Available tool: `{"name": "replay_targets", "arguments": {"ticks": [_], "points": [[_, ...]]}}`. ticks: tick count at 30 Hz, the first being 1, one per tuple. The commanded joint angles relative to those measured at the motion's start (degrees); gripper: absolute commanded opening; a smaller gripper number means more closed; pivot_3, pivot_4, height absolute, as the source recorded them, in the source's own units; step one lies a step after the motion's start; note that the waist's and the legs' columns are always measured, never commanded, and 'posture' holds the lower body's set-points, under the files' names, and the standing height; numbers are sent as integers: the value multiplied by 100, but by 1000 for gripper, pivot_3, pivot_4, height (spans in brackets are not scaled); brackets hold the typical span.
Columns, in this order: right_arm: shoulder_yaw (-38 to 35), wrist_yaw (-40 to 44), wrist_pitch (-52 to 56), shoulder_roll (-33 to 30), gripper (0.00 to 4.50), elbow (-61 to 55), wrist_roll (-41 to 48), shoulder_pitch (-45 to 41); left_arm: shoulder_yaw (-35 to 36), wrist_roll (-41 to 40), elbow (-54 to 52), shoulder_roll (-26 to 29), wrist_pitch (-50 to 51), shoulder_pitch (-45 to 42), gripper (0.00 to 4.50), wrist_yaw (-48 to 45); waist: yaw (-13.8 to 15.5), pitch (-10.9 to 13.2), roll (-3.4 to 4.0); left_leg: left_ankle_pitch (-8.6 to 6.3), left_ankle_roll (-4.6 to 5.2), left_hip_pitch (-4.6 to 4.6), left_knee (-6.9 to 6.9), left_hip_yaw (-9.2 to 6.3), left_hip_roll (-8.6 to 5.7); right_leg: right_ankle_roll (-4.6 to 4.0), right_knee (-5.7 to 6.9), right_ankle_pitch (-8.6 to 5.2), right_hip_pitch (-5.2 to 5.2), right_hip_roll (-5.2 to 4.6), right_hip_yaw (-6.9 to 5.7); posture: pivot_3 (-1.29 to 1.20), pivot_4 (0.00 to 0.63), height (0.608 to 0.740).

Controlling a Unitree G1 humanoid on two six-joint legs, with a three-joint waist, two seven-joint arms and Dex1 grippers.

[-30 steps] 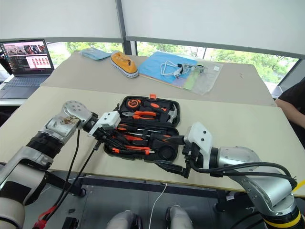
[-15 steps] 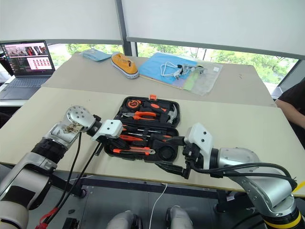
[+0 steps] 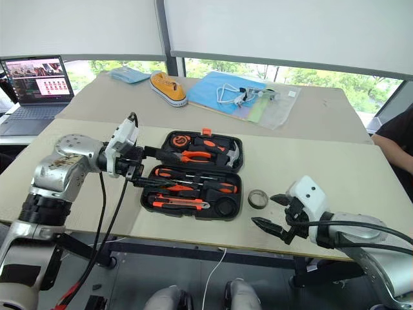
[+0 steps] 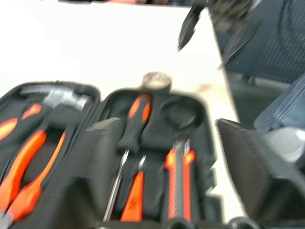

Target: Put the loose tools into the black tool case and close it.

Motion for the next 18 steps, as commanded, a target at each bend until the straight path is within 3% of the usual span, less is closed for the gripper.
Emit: {"name": "replay_targets", "arguments": {"ticks": [1,7,12,18], "points": [[575,-107,-390,139,4500,412,-620,-457,106,-272,-520,23,398,68,4380,152,-8,0,0,-1,-1,10,-5,0,0,0,0,0,6,-1,1,0,150,718],[1547,39,-824,332,4500,1238,-1497,-1189,-183,128,-759,158,-2,350,4380,150,-20,0,2,1,-3,14,-13,-2,0,-1,0,0,7,-2,2,0,150,718],[1967,128,-1050,566,3052,1822,-1960,-1560,-205,152,-817,134,-87,446,4500,192,-17,0,2,2,-4,5,-11,0,-1,-4,-2,-3,3,0,0,0,150,718],[1713,324,-1044,554,1035,1720,-1916,-1487,-193,140,-838,188,-86,461,4500,167,2,0,2,2,-4,4,-10,0,-2,-1,-4,-4,5,-6,-2,0,150,718]]}}
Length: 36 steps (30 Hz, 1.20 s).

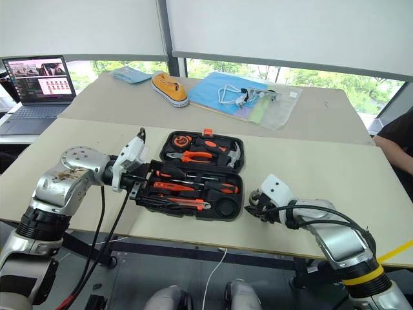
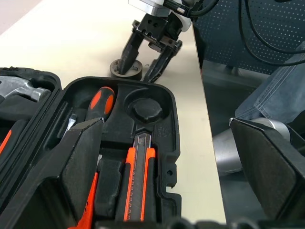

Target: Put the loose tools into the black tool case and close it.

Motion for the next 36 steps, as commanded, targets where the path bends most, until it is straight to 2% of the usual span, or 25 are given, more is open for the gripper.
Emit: {"name": "replay_targets", "arguments": {"ticks": [1,2,3,6,10,14,20,22,23,26,28,33,36], "points": [[-367,132,-23,-123,731,-223,55,75,87,-25,-175,96,-101,-32,4500,-33,2,0,0,0,0,0,0,0,0,0,0,0,0,0,0,0,150,718],[-509,189,68,-138,225,-337,180,80,88,-17,-178,114,-108,-19,4500,-42,2,0,0,0,0,0,0,0,0,0,0,0,0,-1,0,0,150,718],[-640,248,175,-141,13,-458,322,69,86,-9,-181,132,-116,-8,4500,-47,2,1,1,0,0,0,-1,0,1,0,0,0,-1,-1,0,0,150,718],[-941,502,718,-5,13,-1071,1133,-194,71,36,-194,196,-189,46,4500,-69,-5,1,1,0,0,-1,-1,-1,1,0,0,0,-2,-2,0,0,150,718],[-669,811,1204,114,13,-1725,1806,-527,33,70,-199,262,-262,94,4500,-95,-44,1,2,3,-6,5,-2,-5,14,-1,0,0,0,-5,2,0,150,718],[271,659,983,295,13,-1527,1137,-809,18,162,-151,263,-372,83,4500,-71,-34,1,2,3,-7,4,-3,-6,15,-5,-1,-2,-1,-3,-3,0,150,718],[899,471,638,230,13,-915,182,-873,64,152,-166,264,-336,28,4500,-35,12,1,2,3,-5,-23,-1,-3,-3,-3,3,-1,-19,-4,-8,0,150,718],[934,519,654,203,795,-909,117,-820,82,165,-162,269,-349,41,4500,-14,12,1,2,3,-5,-28,0,-3,-3,-4,1,-2,-23,-2,-8,0,150,718],[919,581,671,194,943,-953,151,-788,84,169,-157,268,-356,48,4500,-7,12,1,2,3,-5,-27,0,-3,-3,-4,2,-2,-23,-1,-7,0,150,718],[637,828,911,219,2059,-1348,626,-675,104,168,-157,278,-344,95,4500,43,17,1,2,3,-5,-26,-1,-3,-1,-4,2,-2,-23,3,-7,0,150,718],[432,931,1016,215,2541,-1491,854,-648,107,169,-145,295,-306,120,4500,71,29,1,2,3,-5,-28,-2,-5,-1,-4,1,-3,-24,3,-10,0,150,718],[-329,1015,1480,164,2541,-1528,1556,-745,190,287,153,289,-335,155,4500,318,39,1,2,3,-4,-29,0,-4,-1,-3,-1,-2,-22,3,-9,0,150,718],[-710,989,1537,54,2541,-1386,1690,-702,332,309,323,305,-335,231,4500,536,36,1,2,2,-4,-26,0,-5,-1,0,-1,-1,-22,2,-8,0,150,718]]}}
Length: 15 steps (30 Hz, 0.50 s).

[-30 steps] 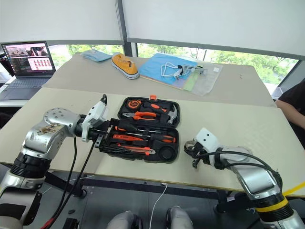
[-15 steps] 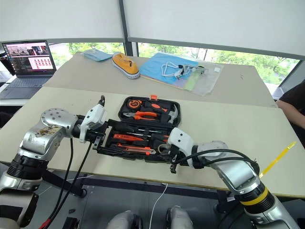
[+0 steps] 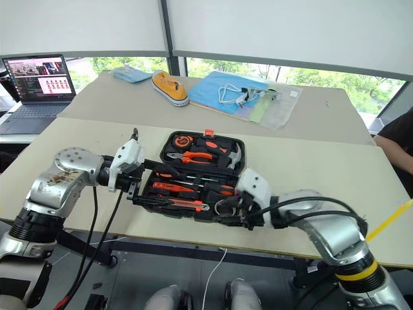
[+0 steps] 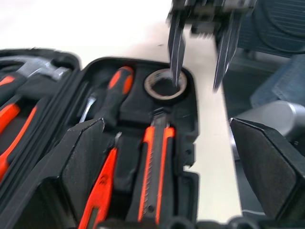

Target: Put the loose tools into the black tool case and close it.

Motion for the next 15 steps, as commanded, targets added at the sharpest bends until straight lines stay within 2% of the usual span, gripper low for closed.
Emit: {"name": "replay_targets", "arguments": {"ticks": [1,3,4,6,10,15], "points": [[-548,-42,41,-151,2541,71,165,-34,317,75,199,95,-71,86,4500,282,-1,0,0,0,0,2,-1,0,2,0,0,0,0,-2,1,0,150,718],[-737,-138,-94,-201,2541,384,21,-30,494,224,646,193,-250,149,4500,484,-4,0,0,0,0,1,-1,0,2,-1,0,0,-1,-3,0,0,150,718],[-791,-177,-144,-209,2025,500,-34,-34,556,276,826,232,-312,161,4000,547,-12,0,0,0,0,2,-1,0,3,-1,1,0,-1,-3,1,0,150,718],[-822,-228,-298,-220,1488,722,-172,-41,645,402,1202,301,-504,153,3416,658,-26,0,0,0,0,1,-1,1,5,-1,1,0,-2,-4,1,0,150,718],[-415,-351,-1103,-172,59,1596,-959,-125,603,1102,2733,496,-1406,-31,1789,1093,-32,0,0,0,-1,3,-3,5,4,-2,1,-1,-3,-4,0,0,150,718],[39,-118,-1920,-56,0,2255,-1517,-343,329,1319,3147,95,-1726,-225,77,973,-15,0,0,0,0,-25,0,9,1,-2,6,-1,-29,-4,-2,0,150,718]]}}
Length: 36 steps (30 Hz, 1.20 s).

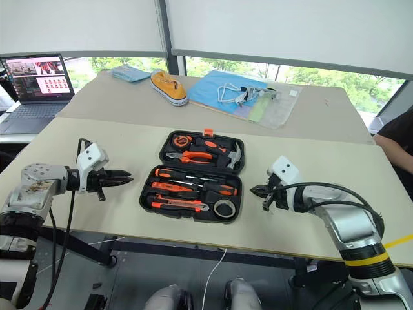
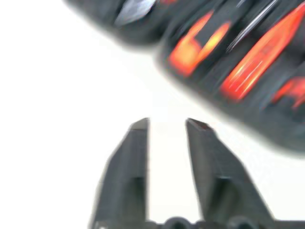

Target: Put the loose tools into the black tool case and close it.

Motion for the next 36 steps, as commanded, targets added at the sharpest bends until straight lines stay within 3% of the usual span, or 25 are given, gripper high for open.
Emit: {"name": "replay_targets", "arguments": {"ticks": [1,11,19,23,29,36], "points": [[233,201,-725,54,0,304,-406,-313,-187,116,-17,-369,-261,-279,77,-81,37,0,0,1,0,-6,1,3,-6,0,2,1,-4,-1,-2,0,150,718],[310,1280,-1416,-25,0,164,-274,-231,-523,-65,-743,-923,151,-226,77,-826,3,1,0,1,1,-11,1,8,-3,0,1,1,-8,3,-10,0,150,718],[-124,1394,-972,-407,0,-827,-17,553,-962,16,-1919,-1050,301,324,77,-1029,44,0,0,0,1,-11,2,7,-5,2,1,0,-6,-6,-9,0,150,718],[-305,1365,-910,-555,0,-1170,-30,1016,-1012,175,-1966,-1003,135,453,77,-1034,54,0,1,0,1,-8,3,4,-4,2,0,0,-2,-7,-9,0,150,718],[-519,1161,-850,-687,0,-1334,-144,1439,-902,346,-1590,-714,-124,472,77,-1099,59,-1,1,0,2,0,5,1,-4,4,0,0,6,-11,-5,0,150,718],[-831,980,-1053,-974,0,-868,-387,1646,-531,305,-1166,206,-364,842,77,-1392,-70,-2,4,0,0,20,3,4,15,4,1,-1,11,-14,8,0,150,718]]}}
